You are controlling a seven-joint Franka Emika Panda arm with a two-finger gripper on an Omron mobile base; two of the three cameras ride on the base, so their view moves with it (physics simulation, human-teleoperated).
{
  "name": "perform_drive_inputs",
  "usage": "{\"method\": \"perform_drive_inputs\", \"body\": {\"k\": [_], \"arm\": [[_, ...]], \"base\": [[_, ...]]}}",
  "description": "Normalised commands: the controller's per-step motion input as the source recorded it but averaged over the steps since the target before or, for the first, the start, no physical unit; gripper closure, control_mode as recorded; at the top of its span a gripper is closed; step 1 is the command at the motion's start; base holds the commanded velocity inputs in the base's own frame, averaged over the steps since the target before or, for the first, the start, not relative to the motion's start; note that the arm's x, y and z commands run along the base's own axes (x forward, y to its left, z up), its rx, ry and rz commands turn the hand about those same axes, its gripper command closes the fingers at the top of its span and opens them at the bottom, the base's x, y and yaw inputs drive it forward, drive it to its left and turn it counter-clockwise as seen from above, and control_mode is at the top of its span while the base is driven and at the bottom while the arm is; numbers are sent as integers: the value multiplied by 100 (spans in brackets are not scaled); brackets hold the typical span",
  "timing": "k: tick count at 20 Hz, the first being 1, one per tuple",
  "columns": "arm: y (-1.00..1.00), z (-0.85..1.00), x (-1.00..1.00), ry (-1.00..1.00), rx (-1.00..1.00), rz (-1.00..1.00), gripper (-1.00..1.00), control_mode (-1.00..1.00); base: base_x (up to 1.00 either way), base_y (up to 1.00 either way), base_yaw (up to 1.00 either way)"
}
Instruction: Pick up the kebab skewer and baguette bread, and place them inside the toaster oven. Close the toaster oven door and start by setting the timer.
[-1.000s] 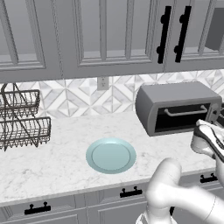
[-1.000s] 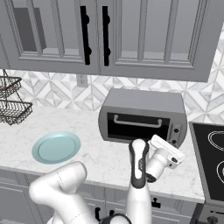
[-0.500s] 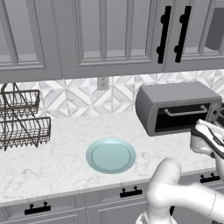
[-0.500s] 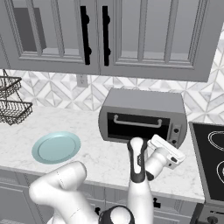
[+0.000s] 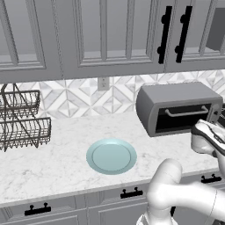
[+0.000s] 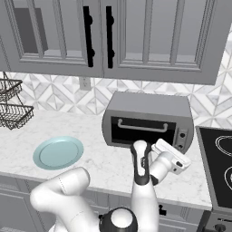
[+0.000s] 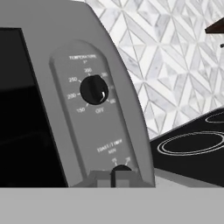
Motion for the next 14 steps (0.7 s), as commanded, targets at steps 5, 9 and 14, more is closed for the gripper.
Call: {"method": "perform_drive_inputs", "body": {"k": [5,9,14], "arm": [[13,10,0,4,9,-2,100,-100],[0,1,0,7,10,-1,100,-100],[-5,2,0,7,9,-1,100,-100]], "base": [[0,0,0],[0,0,0],[0,0,0]]}}
